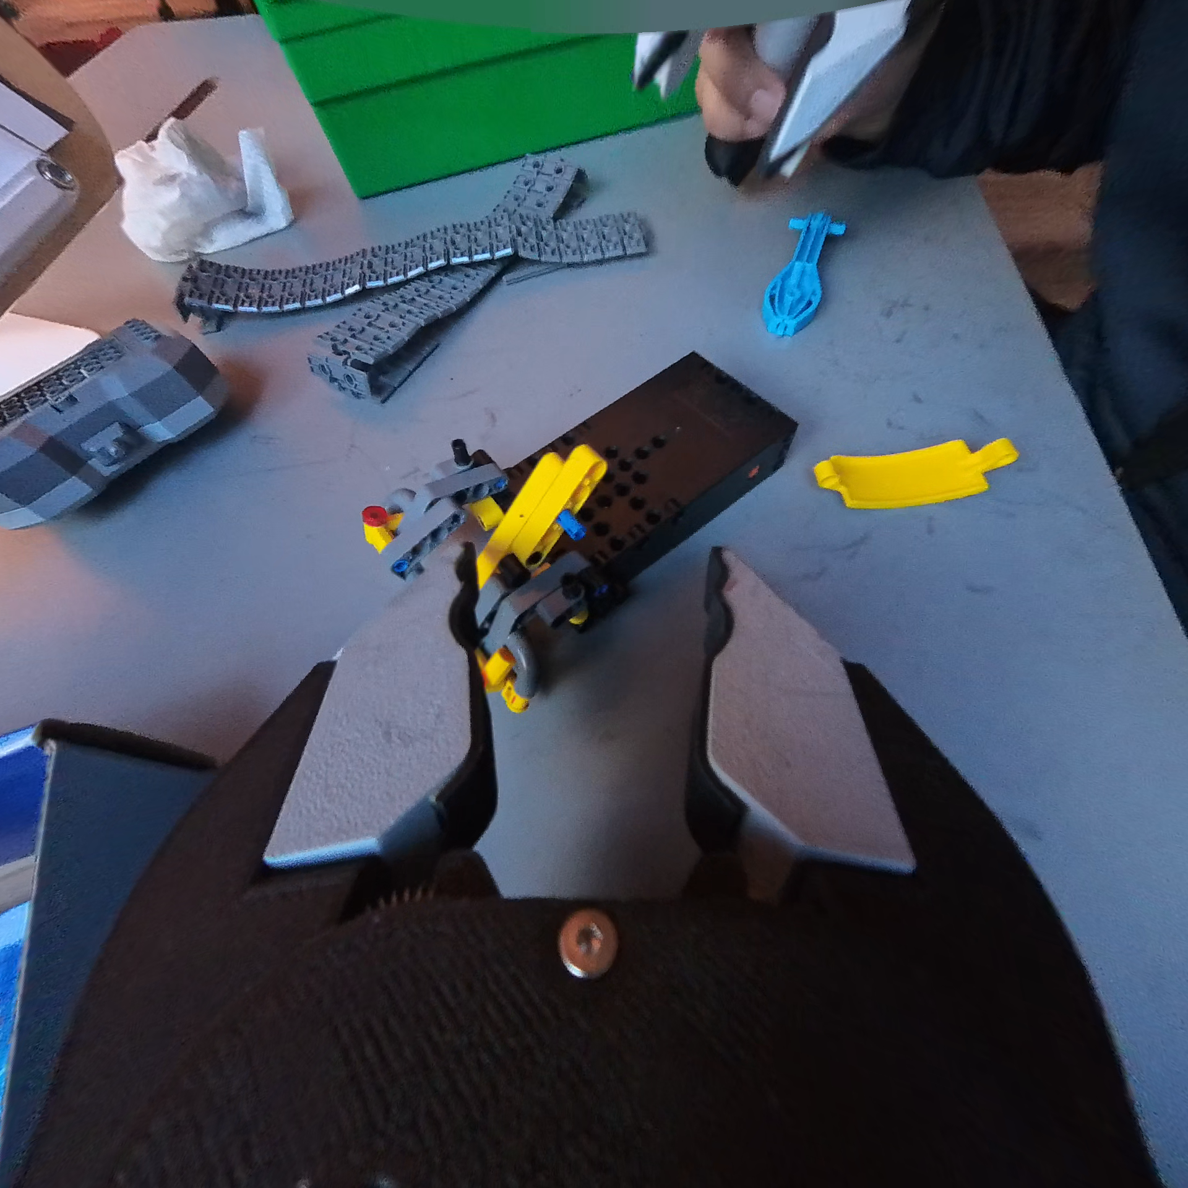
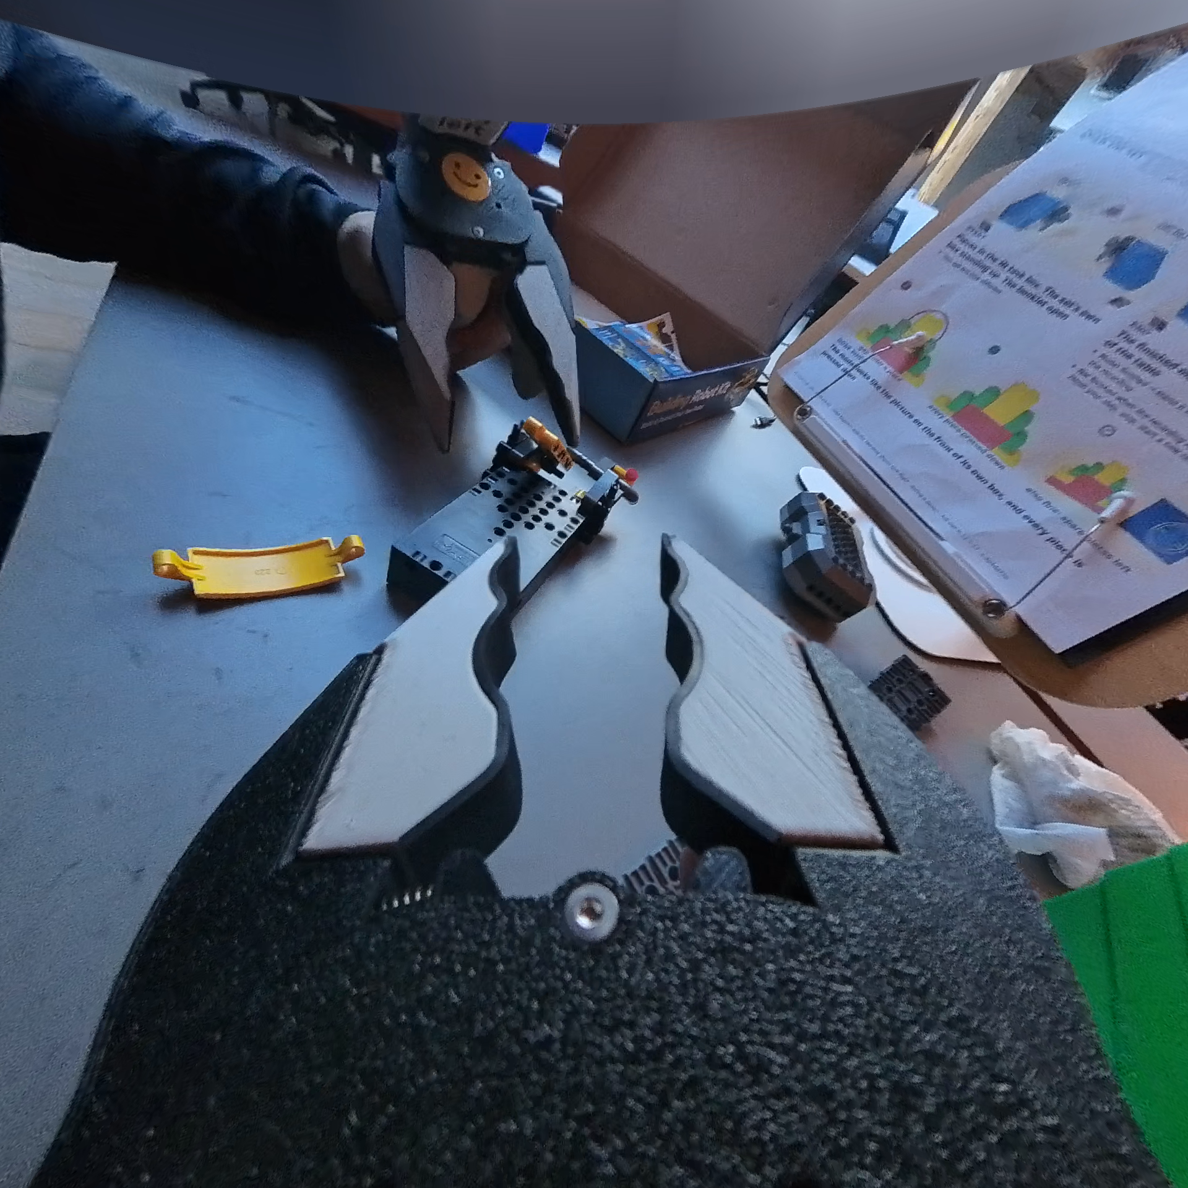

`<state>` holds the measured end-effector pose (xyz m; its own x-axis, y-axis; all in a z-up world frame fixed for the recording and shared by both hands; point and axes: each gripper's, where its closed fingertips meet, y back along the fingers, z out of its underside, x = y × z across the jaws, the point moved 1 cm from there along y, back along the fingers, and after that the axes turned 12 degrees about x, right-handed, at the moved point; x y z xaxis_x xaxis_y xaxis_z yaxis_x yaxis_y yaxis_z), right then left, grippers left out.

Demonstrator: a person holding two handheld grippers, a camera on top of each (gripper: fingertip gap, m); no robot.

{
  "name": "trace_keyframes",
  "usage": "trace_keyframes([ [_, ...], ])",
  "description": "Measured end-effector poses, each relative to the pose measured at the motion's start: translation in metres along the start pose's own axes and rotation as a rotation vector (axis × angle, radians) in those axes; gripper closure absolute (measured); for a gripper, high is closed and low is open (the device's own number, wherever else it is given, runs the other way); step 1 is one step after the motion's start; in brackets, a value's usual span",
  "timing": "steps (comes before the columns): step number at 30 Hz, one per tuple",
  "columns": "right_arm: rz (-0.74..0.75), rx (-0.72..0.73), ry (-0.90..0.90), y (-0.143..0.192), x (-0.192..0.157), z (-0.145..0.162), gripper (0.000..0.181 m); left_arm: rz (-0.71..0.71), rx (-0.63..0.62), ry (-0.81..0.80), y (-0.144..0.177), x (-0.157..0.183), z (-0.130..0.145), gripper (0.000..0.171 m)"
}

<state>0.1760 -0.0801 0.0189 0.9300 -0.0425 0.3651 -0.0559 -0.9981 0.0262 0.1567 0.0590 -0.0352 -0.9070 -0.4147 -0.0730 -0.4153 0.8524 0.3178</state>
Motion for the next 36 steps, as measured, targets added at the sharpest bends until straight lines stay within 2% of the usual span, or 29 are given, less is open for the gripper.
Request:
trace_keyframes([
  [3, 0.021, 0.003, 0.024, 0.002, 0.002, -0.005, 0.140, -0.026, -0.015, -0.035, -0.005, 0.000, 0.000, 0.104],
  [7, 0.077, 0.033, 0.019, 0.006, 0.010, -0.013, 0.143, -0.133, 0.005, -0.073, -0.010, -0.010, -0.009, 0.116],
  [8, 0.095, 0.037, 0.006, 0.008, 0.013, -0.013, 0.143, -0.165, 0.004, -0.084, -0.011, -0.014, -0.011, 0.124],
  [10, 0.129, 0.024, -0.028, 0.011, 0.020, -0.009, 0.144, -0.206, -0.030, -0.109, -0.013, -0.016, -0.010, 0.129],
  [12, 0.150, 0.002, -0.072, 0.015, 0.025, -0.002, 0.142, -0.259, -0.086, -0.150, -0.014, -0.018, -0.004, 0.148],
  [17, 0.095, -0.053, -0.221, 0.019, 0.019, 0.013, 0.140, -0.372, -0.116, -0.272, -0.008, -0.017, -0.002, 0.154],
  [20, 0.077, -0.070, -0.246, 0.018, 0.017, 0.016, 0.141, -0.330, -0.075, -0.352, -0.006, -0.011, -0.001, 0.157],
  [23, 0.052, -0.057, -0.291, 0.017, 0.015, 0.016, 0.140, -0.258, -0.032, -0.284, -0.001, -0.011, -0.001, 0.156],
  [26, 0.028, -0.054, -0.326, 0.016, 0.011, 0.017, 0.140, -0.211, -0.019, -0.282, 0.001, -0.009, 0.000, 0.156],
  [36, 0.014, -0.144, -0.244, 0.012, 0.005, 0.032, 0.142, -0.202, -0.027, -0.323, 0.000, -0.007, 0.001, 0.155],
])
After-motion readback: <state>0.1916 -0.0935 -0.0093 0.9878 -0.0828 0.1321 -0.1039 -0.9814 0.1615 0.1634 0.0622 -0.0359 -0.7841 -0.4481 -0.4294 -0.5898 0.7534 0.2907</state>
